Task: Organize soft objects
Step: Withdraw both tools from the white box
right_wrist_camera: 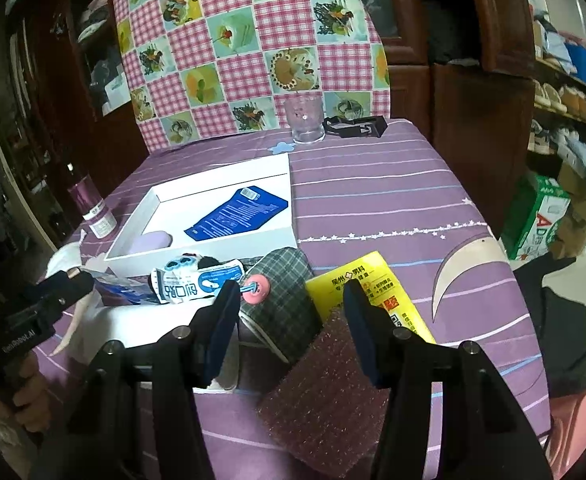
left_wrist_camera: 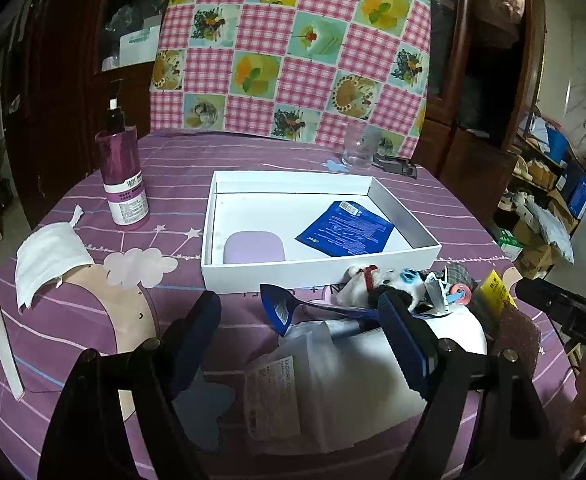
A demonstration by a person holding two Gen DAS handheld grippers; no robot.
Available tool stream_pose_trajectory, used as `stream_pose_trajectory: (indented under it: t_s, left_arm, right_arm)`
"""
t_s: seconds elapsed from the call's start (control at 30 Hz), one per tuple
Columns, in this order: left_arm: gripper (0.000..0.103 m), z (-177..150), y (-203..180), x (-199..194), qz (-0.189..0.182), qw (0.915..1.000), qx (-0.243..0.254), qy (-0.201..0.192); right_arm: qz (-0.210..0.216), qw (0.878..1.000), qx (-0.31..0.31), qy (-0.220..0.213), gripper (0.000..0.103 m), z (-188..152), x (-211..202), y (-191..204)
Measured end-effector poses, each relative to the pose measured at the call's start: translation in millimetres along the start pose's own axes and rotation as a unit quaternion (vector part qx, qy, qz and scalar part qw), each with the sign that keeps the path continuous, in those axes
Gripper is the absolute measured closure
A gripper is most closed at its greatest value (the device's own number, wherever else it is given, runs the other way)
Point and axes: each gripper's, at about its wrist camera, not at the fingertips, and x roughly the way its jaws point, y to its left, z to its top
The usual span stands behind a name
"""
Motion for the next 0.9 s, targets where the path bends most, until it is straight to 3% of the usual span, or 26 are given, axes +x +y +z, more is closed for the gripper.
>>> stream_pose_trajectory:
  t_s: [0.47, 0.63, 0.9]
  left_arm:
    - [0.021, -4.6, -16.6, -5.1, -0.02, 0.999, 0.04, -0.008]
    - [0.021, -9.3, -29.2, -4.7, -0.022, 0.9972, 0.071, -0.008]
    - [0.021, -11.0, -30.5, -5.7, -0.025, 0.9969, 0.074, -0.01]
  right_arm:
    - [-0.004, 1.0, 0.004, -0.025, 0.048, -5.4, -19.1, -4.9]
    - [-0.006, 1.0, 0.0, -0.021, 0.048, -8.5, -21.1, -8.2]
    - [-0.002, 1.0, 0.021, -0.014, 0.048, -12.4, -23.2, -23.0]
